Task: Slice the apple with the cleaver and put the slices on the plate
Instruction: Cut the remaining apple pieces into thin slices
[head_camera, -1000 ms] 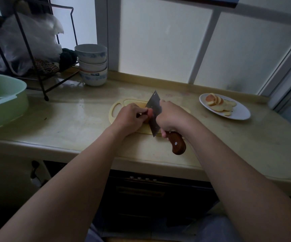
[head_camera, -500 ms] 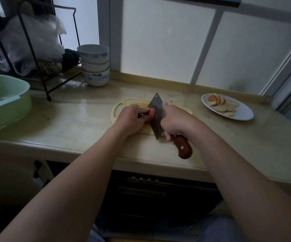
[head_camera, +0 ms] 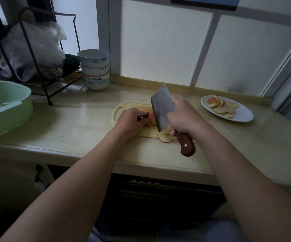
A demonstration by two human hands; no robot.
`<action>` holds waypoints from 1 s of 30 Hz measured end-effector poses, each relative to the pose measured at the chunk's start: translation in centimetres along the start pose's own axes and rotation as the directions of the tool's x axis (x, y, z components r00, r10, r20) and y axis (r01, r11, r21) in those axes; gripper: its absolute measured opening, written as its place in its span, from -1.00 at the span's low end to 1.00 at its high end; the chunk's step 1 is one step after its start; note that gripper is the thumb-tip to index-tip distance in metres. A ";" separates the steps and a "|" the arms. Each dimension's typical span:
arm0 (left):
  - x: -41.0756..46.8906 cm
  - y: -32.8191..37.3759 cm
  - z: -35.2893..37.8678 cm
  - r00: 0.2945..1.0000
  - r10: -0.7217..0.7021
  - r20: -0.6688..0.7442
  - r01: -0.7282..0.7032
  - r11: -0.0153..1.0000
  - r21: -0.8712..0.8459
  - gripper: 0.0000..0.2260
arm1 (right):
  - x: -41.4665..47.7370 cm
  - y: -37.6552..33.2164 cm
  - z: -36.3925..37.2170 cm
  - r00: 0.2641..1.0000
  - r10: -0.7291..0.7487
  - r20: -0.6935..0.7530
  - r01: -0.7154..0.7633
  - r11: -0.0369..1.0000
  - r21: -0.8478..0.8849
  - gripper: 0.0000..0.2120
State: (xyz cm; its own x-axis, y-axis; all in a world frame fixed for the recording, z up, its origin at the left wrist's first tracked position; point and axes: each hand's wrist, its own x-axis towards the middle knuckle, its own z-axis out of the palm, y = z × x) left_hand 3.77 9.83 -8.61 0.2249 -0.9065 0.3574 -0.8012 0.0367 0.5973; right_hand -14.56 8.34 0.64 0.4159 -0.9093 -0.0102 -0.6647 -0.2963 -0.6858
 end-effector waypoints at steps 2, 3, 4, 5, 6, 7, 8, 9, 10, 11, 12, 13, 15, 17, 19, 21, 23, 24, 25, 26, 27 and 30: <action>-0.1 0.1 -0.1 1.000 0.000 -0.002 0.000 1.000 0.005 -0.77 | -0.2 0.0 -0.1 1.000 0.005 0.008 -0.006 1.000 0.009 -0.15; -0.1 0.1 -0.1 1.000 0.001 -0.001 -0.001 1.000 0.006 -0.77 | -0.3 0.0 -0.1 1.000 0.008 0.010 -0.008 1.000 0.008 -0.16; -0.1 0.1 -0.1 1.000 0.004 -0.001 -0.004 1.000 0.005 -0.76 | -0.3 0.0 -0.2 1.000 0.012 0.012 -0.012 1.000 0.005 -0.16; -0.1 0.1 -0.1 1.000 0.007 -0.002 -0.007 1.000 0.003 -0.76 | -0.4 -0.1 -0.2 1.000 0.016 0.013 -0.016 1.000 0.001 -0.16; -0.1 0.2 -0.1 1.000 0.008 -0.003 -0.008 1.000 -0.001 -0.76 | -0.4 -0.1 -0.2 1.000 0.021 0.011 -0.021 1.000 -0.002 -0.15; -0.1 0.2 -0.1 1.000 0.008 -0.005 -0.008 1.000 -0.005 -0.75 | -0.4 -0.1 -0.2 1.000 0.023 0.010 -0.023 1.000 -0.002 -0.15; -0.1 0.2 -0.1 1.000 0.007 -0.006 -0.007 1.000 -0.007 -0.75 | -0.4 -0.2 -0.2 1.000 0.022 0.010 -0.022 1.000 -0.004 -0.14; -0.1 0.2 -0.1 1.000 0.006 -0.005 -0.006 1.000 -0.010 -0.74 | -0.4 -0.2 -0.2 1.000 0.018 0.012 -0.018 1.000 -0.007 -0.14; -0.1 0.2 -0.1 1.000 0.006 -0.001 -0.006 1.000 -0.010 -0.74 | -0.5 -0.3 -0.1 1.000 0.016 0.014 -0.016 1.000 -0.009 -0.14; -0.1 0.2 -0.1 1.000 0.007 0.004 -0.007 1.000 -0.007 -0.74 | -0.5 -0.3 -0.1 1.000 0.017 0.018 -0.017 1.000 -0.008 -0.15; -0.1 0.2 -0.1 1.000 0.008 0.009 -0.008 1.000 -0.005 -0.74 | -0.6 -0.3 -0.1 1.000 0.021 0.022 -0.021 1.000 -0.008 -0.15; -0.1 0.2 -0.1 1.000 0.007 0.013 -0.007 1.000 -0.005 -0.75 | -0.8 -0.3 -0.1 0.999 0.029 0.026 -0.028 1.000 -0.010 -0.15; -0.1 0.1 -0.2 1.000 0.009 0.017 -0.009 1.000 -0.003 -0.75 | -1.3 -0.4 -0.3 0.998 0.044 0.040 -0.044 0.999 -0.024 -0.15; -0.1 0.1 -0.2 1.000 0.010 0.020 -0.010 1.000 0.006 -0.76 | -1.9 -0.5 -0.5 0.997 0.054 0.058 -0.051 0.998 -0.046 -0.15; 0.0 0.2 -0.2 1.000 0.003 0.020 -0.003 1.000 0.013 -0.76 | -2.5 -0.6 -0.7 0.996 0.060 0.069 -0.056 0.997 -0.058 -0.19; 0.0 0.1 -0.2 1.000 -0.002 0.017 0.002 1.000 0.013 -0.76 | -2.9 -0.6 -0.7 0.995 0.060 0.074 -0.055 0.996 -0.067 -0.22; 0.0 0.2 -0.2 1.000 -0.004 0.016 0.004 1.000 0.008 -0.76 | -3.2 -0.6 -0.6 0.996 0.053 0.077 -0.047 0.996 -0.081 -0.23; -0.1 0.2 -0.2 1.000 -0.006 0.015 0.006 1.000 0.006 -0.75 | -3.3 -0.7 -0.6 0.996 0.052 0.077 -0.046 0.996 -0.080 -0.24; -0.1 0.2 -0.2 1.000 -0.010 0.014 0.010 1.000 0.004 -0.75 | -3.2 -0.7 -0.6 0.996 0.050 0.074 -0.044 0.996 -0.079 -0.26; -0.1 0.3 -0.2 1.000 -0.015 0.013 0.015 1.000 0.001 -0.74 | -3.0 -0.7 -0.8 0.996 0.046 0.073 -0.040 0.996 -0.082 -0.28; 0.0 0.2 -0.2 1.000 -0.019 0.014 0.019 1.000 -0.001 -0.74 | -2.8 -0.8 -0.8 0.996 0.046 0.075 -0.040 0.996 -0.084 -0.30; -0.1 0.2 -0.1 1.000 -0.026 -0.001 0.026 1.000 -0.006 -0.73 | -2.6 -1.0 0.3 0.991 0.057 0.118 -0.046 0.995 -0.090 -0.38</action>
State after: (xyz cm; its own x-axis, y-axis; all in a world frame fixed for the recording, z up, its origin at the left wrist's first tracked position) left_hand 3.62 9.91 -8.45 0.2464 -0.9067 0.3422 -0.7916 0.0154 0.6108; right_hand -14.78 11.14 1.12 0.4477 -0.8839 -0.1348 -0.7362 -0.2789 -0.6166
